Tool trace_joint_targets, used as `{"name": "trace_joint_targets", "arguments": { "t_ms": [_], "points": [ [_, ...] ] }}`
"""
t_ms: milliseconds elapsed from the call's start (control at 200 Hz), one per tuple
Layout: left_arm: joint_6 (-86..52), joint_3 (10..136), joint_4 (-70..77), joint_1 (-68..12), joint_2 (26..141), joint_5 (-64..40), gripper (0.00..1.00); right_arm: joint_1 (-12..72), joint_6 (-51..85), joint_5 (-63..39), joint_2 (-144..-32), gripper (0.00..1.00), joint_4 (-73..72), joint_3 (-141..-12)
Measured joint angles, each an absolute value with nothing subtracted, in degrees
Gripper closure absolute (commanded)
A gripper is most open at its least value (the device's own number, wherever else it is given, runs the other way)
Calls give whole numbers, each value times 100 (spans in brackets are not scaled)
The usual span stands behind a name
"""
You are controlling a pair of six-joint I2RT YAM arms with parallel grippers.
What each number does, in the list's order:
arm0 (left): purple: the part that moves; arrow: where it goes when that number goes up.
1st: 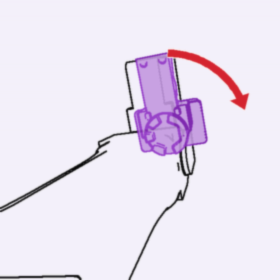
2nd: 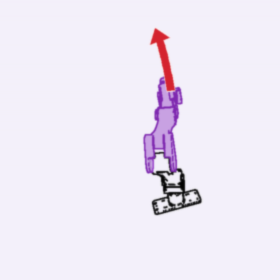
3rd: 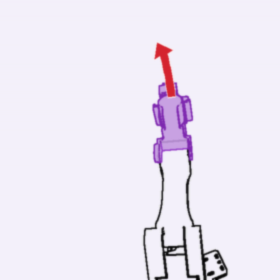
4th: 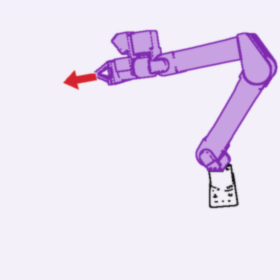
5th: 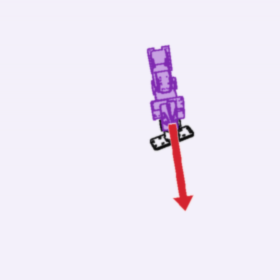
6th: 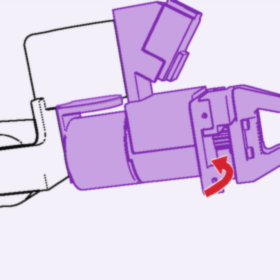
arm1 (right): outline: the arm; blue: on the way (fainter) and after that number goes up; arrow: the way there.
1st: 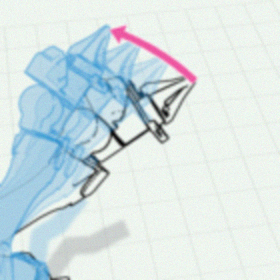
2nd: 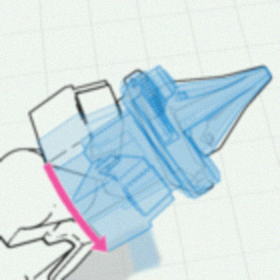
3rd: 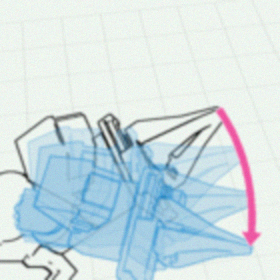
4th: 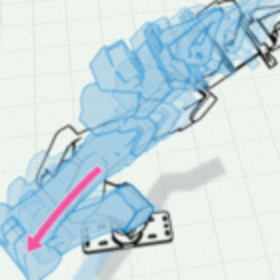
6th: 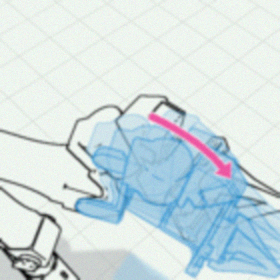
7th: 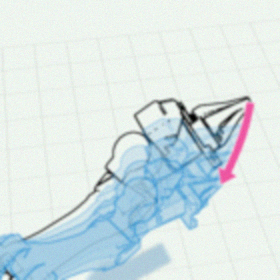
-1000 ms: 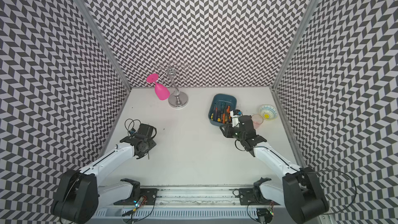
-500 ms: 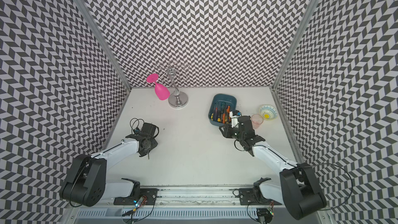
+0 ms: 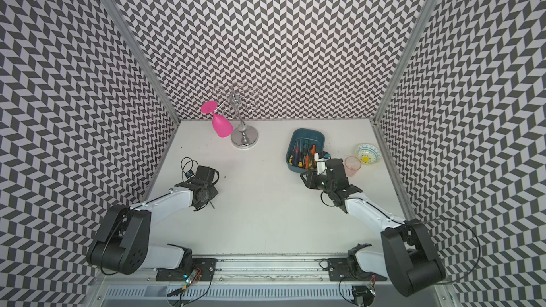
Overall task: Put the screwdriver on the desktop into the storage box
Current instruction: Pick up the screwdriver from the center of the board.
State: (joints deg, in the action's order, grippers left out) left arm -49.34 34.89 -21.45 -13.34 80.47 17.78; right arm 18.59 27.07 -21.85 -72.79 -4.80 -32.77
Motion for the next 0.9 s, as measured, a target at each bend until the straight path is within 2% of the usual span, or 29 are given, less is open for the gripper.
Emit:
{"name": "trace_joint_targets", "arguments": {
  "t_ms": [145,280,476,901],
  "points": [
    [-4864,3472,-2051,-1341,7988,1529,94,1859,2707,-2187,-7328,65,-475,-3277],
    [-4733,3376,-2062,-1468,7723,1168,97,1859,2703,-2239,-7325,57,-480,-3277],
    [-4427,3330,-1772,-1911,6960,443,97,1992,2722,-2565,-7190,53,-582,-3277],
    [-3931,3065,-84,-2849,5739,-1555,96,2770,3205,-4003,-7391,53,-1745,-3288]
  ]
}}
